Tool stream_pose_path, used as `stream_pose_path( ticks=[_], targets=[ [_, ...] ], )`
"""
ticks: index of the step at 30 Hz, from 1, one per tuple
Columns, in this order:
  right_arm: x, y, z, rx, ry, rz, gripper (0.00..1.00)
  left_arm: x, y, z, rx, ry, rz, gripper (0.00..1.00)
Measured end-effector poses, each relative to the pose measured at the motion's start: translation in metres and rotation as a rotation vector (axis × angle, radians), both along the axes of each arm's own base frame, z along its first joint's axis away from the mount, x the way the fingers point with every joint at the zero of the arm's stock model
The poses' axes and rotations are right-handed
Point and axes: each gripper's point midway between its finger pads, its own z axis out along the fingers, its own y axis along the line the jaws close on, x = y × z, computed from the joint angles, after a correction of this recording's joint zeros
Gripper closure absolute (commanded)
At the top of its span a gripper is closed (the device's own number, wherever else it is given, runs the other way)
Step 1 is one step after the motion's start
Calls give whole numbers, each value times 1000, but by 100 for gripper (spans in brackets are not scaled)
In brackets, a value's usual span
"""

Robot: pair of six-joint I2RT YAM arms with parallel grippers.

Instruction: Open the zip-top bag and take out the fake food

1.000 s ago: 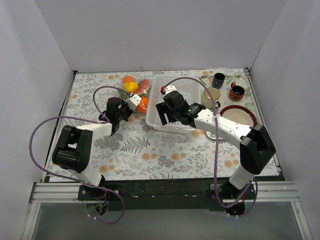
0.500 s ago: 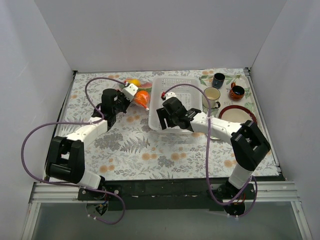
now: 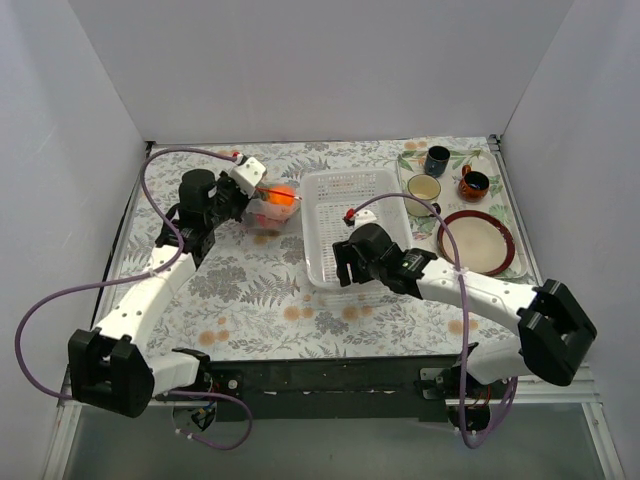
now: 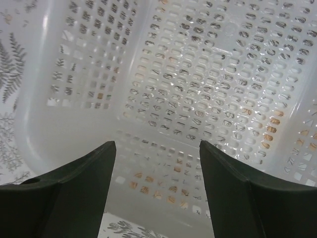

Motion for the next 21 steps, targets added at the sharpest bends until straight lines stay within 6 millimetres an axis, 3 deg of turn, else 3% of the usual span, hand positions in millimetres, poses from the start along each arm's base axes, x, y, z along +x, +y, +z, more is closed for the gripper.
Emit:
stream_pose_path(
  ticks=[7, 10, 13, 16, 21],
  targets=[
    [-4, 17, 38, 78, -59, 50, 17, -30, -4, 45, 13, 1, -84, 100],
    [7, 32, 74, 126, -127, 89, 8, -44, -5, 54, 26, 15, -121, 100],
    [16, 53, 112, 210, -223, 153, 3, -60, -4, 53, 40, 37, -146, 100],
    [13, 70, 144, 319, -326, 253, 1, -74, -2, 50, 51, 60, -163, 100],
    [-5, 79, 170, 448, -452, 383, 2, -89, -1, 37, 62, 108, -185, 100]
  ],
)
